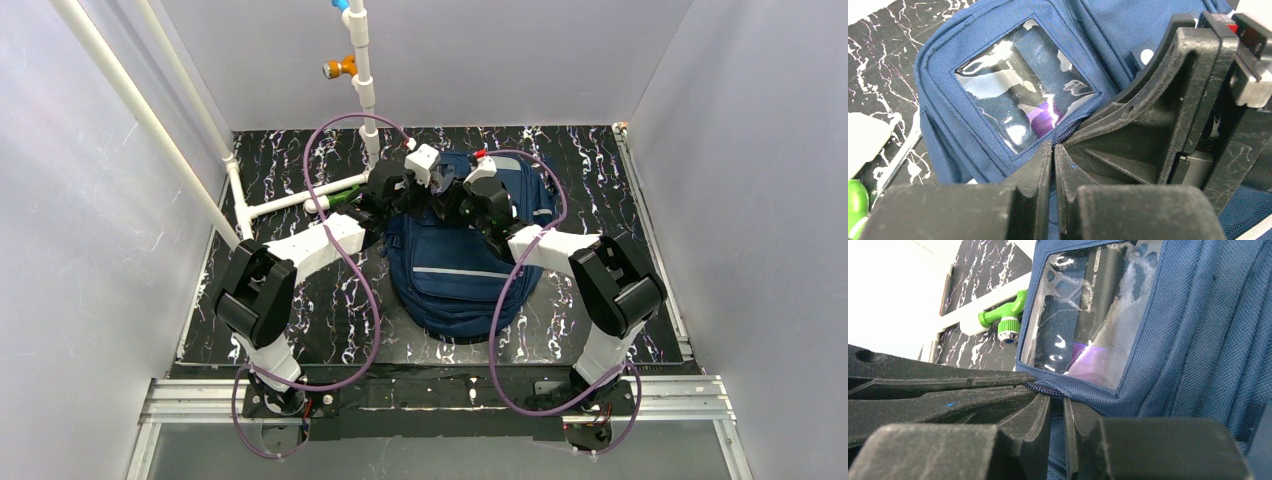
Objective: Pack the student bag
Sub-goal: Place the stationery in the student bag.
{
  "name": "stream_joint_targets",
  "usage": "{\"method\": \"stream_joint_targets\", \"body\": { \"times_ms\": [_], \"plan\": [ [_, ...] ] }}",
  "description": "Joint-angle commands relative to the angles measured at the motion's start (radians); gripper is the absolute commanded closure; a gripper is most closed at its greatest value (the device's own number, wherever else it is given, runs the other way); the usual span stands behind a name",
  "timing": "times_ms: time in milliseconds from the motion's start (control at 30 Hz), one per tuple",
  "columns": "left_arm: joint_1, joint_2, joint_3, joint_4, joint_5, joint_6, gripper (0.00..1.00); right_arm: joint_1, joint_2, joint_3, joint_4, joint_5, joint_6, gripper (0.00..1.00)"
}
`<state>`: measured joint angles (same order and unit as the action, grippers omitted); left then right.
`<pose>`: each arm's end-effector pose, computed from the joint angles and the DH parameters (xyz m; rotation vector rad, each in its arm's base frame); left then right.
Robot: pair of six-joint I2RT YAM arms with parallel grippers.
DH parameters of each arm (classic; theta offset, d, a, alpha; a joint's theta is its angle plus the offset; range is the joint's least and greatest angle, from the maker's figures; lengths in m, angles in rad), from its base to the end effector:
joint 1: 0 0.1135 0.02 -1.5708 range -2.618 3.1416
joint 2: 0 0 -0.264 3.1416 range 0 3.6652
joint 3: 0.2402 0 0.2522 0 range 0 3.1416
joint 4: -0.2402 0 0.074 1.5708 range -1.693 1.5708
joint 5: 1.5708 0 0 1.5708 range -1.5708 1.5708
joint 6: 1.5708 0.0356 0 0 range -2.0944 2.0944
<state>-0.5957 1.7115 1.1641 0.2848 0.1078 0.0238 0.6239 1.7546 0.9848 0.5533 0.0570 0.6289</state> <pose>0.3315 -0.2293 0.2702 0.6400 1.7475 -0.4984 0.3201 0.2279 0.2221 0.0475 1.8673 0.8370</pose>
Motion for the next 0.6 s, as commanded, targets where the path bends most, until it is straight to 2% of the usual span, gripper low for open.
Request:
{"method": "stream_joint_targets", "body": {
  "times_ms": [0,67,133,200,267,333,400,467,567],
  "plan": [
    [-0.006,-0.072,-0.017,-0.011,0.046,-0.051,1.0,-0.004,-0.027,0.013,0.062,-0.02,-0.007,0.77],
    [-0.006,-0.083,-0.018,-0.025,0.037,-0.062,0.85,-0.004,-0.092,-0.011,-0.021,-0.048,-0.006,0.75],
    [-0.006,-0.103,-0.011,-0.062,0.024,-0.084,0.59,-0.004,-0.163,-0.01,-0.192,-0.084,-0.048,0.7],
    [-0.006,-0.133,0.007,-0.143,0.026,-0.104,0.43,-0.004,-0.245,-0.023,-0.355,-0.088,-0.12,0.62],
    [-0.004,-0.18,0.017,-0.256,0.015,-0.13,0.35,-0.005,-0.345,-0.051,-0.458,-0.075,-0.187,0.54],
    [-0.004,-0.256,0.009,-0.394,-0.004,-0.143,0.3,-0.004,-0.403,-0.047,-0.54,-0.085,-0.263,0.44],
    [0.006,-0.34,-0.017,-0.522,-0.073,-0.171,0.22,-0.003,-0.421,-0.022,-0.645,-0.12,-0.319,0.37],
    [0.033,-0.419,-0.058,-0.655,-0.197,-0.202,0.15,-0.004,-0.422,-0.009,-0.672,-0.161,-0.345,0.33],
    [0.196,-0.518,-0.141,-0.863,-0.309,-0.321,0.12,-0.003,-0.418,-0.025,-0.627,-0.24,-0.346,0.3]
  ]
}}
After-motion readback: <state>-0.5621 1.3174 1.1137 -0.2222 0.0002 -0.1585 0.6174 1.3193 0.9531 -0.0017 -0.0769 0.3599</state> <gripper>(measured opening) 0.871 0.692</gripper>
